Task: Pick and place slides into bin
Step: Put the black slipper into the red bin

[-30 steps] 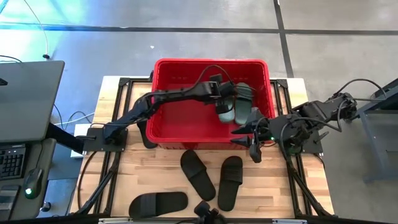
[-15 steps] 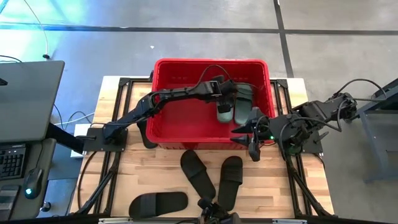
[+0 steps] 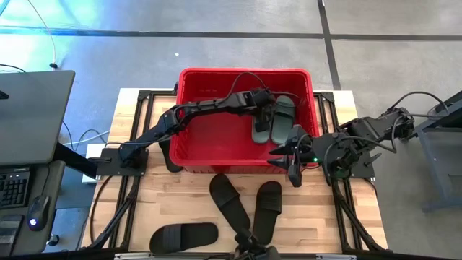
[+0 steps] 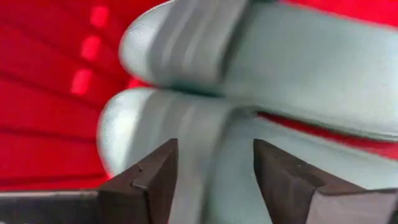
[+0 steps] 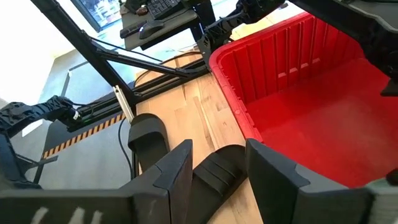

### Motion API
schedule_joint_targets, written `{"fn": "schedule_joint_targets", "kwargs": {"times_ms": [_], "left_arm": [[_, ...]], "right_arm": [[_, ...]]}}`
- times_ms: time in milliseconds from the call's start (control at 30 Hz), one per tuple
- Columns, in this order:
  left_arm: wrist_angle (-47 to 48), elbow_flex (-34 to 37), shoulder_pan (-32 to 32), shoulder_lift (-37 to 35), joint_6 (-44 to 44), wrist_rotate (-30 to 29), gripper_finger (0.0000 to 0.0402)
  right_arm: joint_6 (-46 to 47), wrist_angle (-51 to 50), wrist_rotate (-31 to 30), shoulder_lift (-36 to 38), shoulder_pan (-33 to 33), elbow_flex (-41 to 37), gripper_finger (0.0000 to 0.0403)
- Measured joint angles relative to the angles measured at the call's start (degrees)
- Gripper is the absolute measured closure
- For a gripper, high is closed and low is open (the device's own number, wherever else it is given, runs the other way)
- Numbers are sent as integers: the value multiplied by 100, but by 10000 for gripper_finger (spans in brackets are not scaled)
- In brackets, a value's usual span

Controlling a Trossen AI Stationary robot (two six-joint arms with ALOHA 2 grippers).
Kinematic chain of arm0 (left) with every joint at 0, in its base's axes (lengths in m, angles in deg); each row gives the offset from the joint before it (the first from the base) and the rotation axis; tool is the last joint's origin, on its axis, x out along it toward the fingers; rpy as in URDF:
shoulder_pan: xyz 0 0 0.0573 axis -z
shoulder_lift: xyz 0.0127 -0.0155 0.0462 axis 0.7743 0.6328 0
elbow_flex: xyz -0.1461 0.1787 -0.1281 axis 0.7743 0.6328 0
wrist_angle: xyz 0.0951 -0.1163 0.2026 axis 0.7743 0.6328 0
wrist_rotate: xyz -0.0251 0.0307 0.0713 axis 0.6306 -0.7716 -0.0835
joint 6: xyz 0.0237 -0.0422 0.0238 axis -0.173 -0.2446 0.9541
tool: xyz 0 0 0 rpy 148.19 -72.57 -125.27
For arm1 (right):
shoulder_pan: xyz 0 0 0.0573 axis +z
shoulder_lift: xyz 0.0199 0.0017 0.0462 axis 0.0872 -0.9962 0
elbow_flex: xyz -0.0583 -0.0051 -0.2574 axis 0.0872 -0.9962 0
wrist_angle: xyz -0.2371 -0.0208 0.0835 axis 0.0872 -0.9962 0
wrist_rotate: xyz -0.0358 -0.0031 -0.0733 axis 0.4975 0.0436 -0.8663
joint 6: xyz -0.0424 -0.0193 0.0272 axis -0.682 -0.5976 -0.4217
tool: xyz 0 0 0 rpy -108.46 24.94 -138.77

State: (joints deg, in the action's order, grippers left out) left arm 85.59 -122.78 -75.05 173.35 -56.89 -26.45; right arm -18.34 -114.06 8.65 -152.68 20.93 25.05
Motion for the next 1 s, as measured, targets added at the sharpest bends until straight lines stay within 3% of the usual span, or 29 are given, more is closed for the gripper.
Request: {"fn": "schedule_joint_targets", "kwargs": {"times_ms": [233, 600, 767, 1000], "left_arm": [[-38, -136, 124, -293, -542, 590, 179], [320, -161, 389, -1586, -152, 1031, 206], [1096, -162, 605, -2429, -125, 1081, 220], [2678, -162, 1259, -3356, -153, 851, 238]], "right_arm": [[0, -26, 4, -19, 0, 0, 265], [-2, -170, 28, -241, 360, 0, 265], [335, -430, 86, -364, 527, 0, 265], [254, -1141, 740, -645, 652, 0, 265]]}}
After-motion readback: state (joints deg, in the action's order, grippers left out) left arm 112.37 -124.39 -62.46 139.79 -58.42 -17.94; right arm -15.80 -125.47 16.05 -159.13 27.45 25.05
